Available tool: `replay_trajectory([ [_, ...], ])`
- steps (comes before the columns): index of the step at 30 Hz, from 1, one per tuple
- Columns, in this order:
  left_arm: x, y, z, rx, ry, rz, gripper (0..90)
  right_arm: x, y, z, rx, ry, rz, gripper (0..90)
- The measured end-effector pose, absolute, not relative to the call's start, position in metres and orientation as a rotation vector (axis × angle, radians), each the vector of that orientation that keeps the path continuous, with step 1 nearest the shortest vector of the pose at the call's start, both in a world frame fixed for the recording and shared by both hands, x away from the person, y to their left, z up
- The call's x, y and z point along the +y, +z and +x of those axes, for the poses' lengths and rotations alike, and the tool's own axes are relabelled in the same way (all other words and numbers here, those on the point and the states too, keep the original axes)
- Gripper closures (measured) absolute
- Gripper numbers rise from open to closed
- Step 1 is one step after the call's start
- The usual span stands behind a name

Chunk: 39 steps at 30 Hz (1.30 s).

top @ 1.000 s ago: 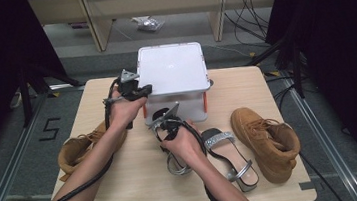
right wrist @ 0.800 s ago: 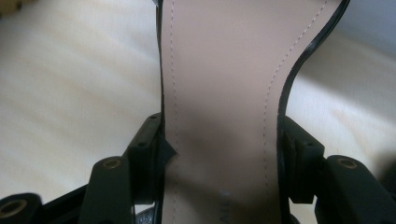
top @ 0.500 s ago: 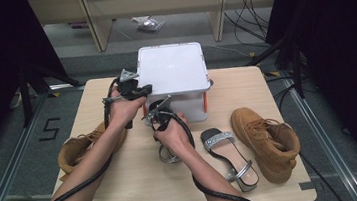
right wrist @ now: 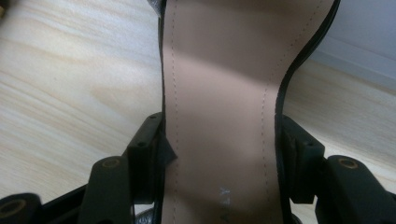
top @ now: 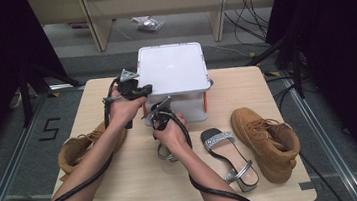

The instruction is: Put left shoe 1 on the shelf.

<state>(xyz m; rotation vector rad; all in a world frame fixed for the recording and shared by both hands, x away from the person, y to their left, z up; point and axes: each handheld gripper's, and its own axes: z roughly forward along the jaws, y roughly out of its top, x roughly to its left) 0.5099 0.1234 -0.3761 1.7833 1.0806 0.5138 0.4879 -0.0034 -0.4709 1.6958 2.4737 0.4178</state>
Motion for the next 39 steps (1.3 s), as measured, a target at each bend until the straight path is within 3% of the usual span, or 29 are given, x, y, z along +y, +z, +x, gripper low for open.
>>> replay_trajectory([
  [19, 0.124, -0.377, 0.511, 1.077, 0.501, 1.766, 89.9, -0.021, -0.446, 0.472, 2.524, 0.586, 1.554, 37.0],
  [23, 0.124, -0.376, 0.51, 1.075, 0.51, 1.788, 89.9, -0.026, -0.429, 0.458, 2.459, 0.609, 1.604, 46.9],
  [24, 0.123, -0.376, 0.51, 1.08, 0.507, 1.774, 89.9, -0.03, -0.419, 0.451, 2.465, 0.624, 1.617, 56.0],
  [25, 0.123, -0.376, 0.51, 1.08, 0.507, 1.774, 89.9, -0.03, -0.419, 0.451, 2.465, 0.624, 1.617, 56.0],
  [26, 0.123, -0.377, 0.511, 1.077, 0.504, 1.769, 89.9, -0.036, -0.409, 0.444, 2.47, 0.657, 1.604, 64.8],
  [28, 0.124, -0.376, 0.51, 1.078, 0.51, 1.785, 89.9, -0.041, -0.403, 0.438, 2.457, 0.649, 1.56, 73.1],
  [30, 0.123, -0.377, 0.51, 1.078, 0.508, 1.768, 89.9, -0.043, -0.4, 0.436, 2.454, 0.631, 1.568, 75.3],
  [31, 0.124, -0.377, 0.511, 1.078, 0.506, 1.77, 89.9, -0.051, -0.397, 0.43, 2.482, 0.642, 1.544, 82.1],
  [39, 0.124, -0.377, 0.51, 1.077, 0.514, 1.772, 89.9, -0.079, -0.409, 0.416, 2.51, 0.582, 1.631, 87.2],
])
